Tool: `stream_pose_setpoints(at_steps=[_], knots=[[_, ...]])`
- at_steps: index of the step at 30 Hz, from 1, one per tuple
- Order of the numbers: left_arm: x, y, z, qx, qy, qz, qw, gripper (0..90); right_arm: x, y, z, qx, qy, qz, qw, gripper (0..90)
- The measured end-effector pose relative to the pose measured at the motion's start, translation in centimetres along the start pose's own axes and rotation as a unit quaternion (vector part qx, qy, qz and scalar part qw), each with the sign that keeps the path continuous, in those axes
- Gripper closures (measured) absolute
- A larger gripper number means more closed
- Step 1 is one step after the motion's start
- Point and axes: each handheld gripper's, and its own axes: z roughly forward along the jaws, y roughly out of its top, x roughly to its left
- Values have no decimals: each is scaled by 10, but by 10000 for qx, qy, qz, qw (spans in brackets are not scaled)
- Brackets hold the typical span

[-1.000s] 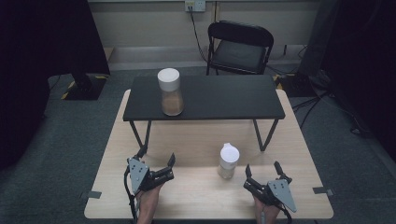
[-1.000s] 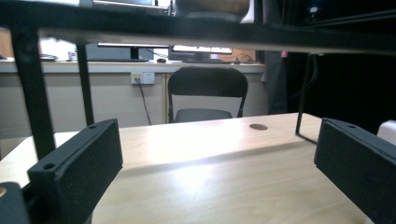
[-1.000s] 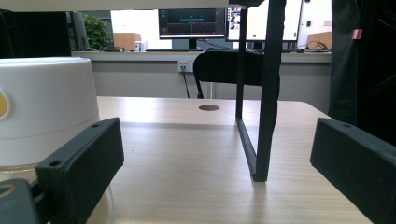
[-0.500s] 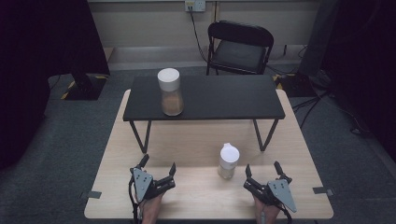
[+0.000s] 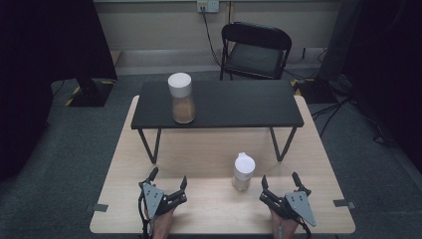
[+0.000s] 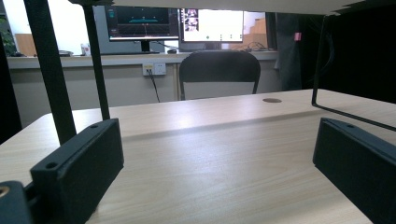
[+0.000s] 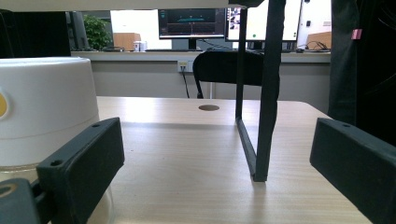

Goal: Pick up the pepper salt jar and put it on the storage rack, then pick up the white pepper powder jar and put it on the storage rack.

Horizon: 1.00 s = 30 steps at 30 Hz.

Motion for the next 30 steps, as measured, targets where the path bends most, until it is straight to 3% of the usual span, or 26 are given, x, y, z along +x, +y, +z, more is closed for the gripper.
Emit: stream_pose_setpoints(at_steps=[6, 21, 28, 30], knots=[[1, 1, 1, 56, 10, -104, 9999, 12, 0, 0, 0, 0, 2, 0, 10000, 18], [2, 1, 1, 57, -10, -112, 9999, 7, -1, 1, 0, 29, 44, -2, 10000, 13], [2, 2, 1, 58, -9, -112, 9999, 12, -4, 5, 2, 119, 183, -25, 9998, 6], [2, 2, 1, 58, -9, -113, 9999, 15, -5, 3, 2, 38, 223, -45, 9997, 8]])
